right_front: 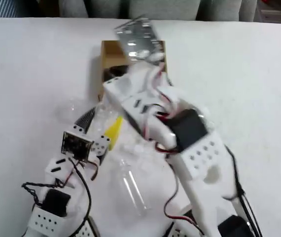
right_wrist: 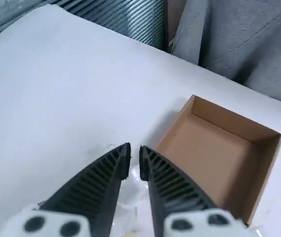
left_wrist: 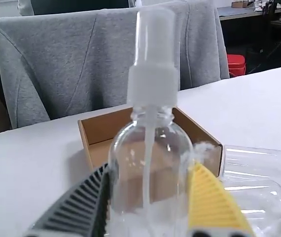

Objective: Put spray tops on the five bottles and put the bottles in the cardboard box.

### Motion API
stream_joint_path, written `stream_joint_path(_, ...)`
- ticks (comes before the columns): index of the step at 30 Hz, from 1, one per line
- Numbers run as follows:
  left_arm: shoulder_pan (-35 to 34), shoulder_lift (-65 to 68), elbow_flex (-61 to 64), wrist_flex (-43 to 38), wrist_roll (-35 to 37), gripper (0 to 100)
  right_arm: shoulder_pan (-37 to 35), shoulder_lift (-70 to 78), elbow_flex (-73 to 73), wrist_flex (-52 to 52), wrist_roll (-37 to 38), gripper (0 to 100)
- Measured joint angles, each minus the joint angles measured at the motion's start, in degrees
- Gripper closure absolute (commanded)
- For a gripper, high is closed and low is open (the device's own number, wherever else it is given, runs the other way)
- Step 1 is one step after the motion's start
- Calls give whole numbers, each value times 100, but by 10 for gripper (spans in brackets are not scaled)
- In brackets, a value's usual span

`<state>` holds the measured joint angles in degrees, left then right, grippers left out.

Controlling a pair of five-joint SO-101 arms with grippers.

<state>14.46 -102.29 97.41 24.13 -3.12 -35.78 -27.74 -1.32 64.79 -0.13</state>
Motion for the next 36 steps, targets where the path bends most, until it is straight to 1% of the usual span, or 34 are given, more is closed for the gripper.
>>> stream_joint_path(5, 0, 0, 0, 0, 0, 972, 800, -545, 563, 835, 9, 978)
stream_joint_path(7, 0, 0, 0, 0, 0, 972, 1143, -809, 1099, 1073, 9, 978)
stream_joint_path(10, 0, 0, 0, -9, 0, 972, 1741, -1196, 2110, 1073, 9, 978)
stream_joint_path(13, 0, 0, 0, -264, 0, 972, 2180, -1486, 3305, 598, 9, 978)
stream_joint_path(18, 0, 0, 0, -897, 0, 972, 2629, -1776, 5266, -914, 9, 981)
stream_joint_path(20, 0, 0, 0, -1213, 0, 972, 2734, -1785, 5855, -1521, 9, 981)
stream_joint_path(23, 0, 0, 0, -1758, 0, 972, 2875, -1793, 6462, -2101, 9, 981)
stream_joint_path(26, 0, -9, -53, -1996, 0, 972, 2892, -1793, 6787, -2382, 9, 981)
stream_joint_path(31, 0, 9, -607, -2031, 0, 972, 2875, -1793, 6971, -2505, 9, 981)
stream_joint_path(33, 0, 273, -1011, -2031, 0, 972, 2875, -1811, 7068, -2523, 9, 981)
stream_joint_path(36, 0, 1073, -1741, -2031, 0, 972, 2875, -1820, 7121, -2523, 9, 981)
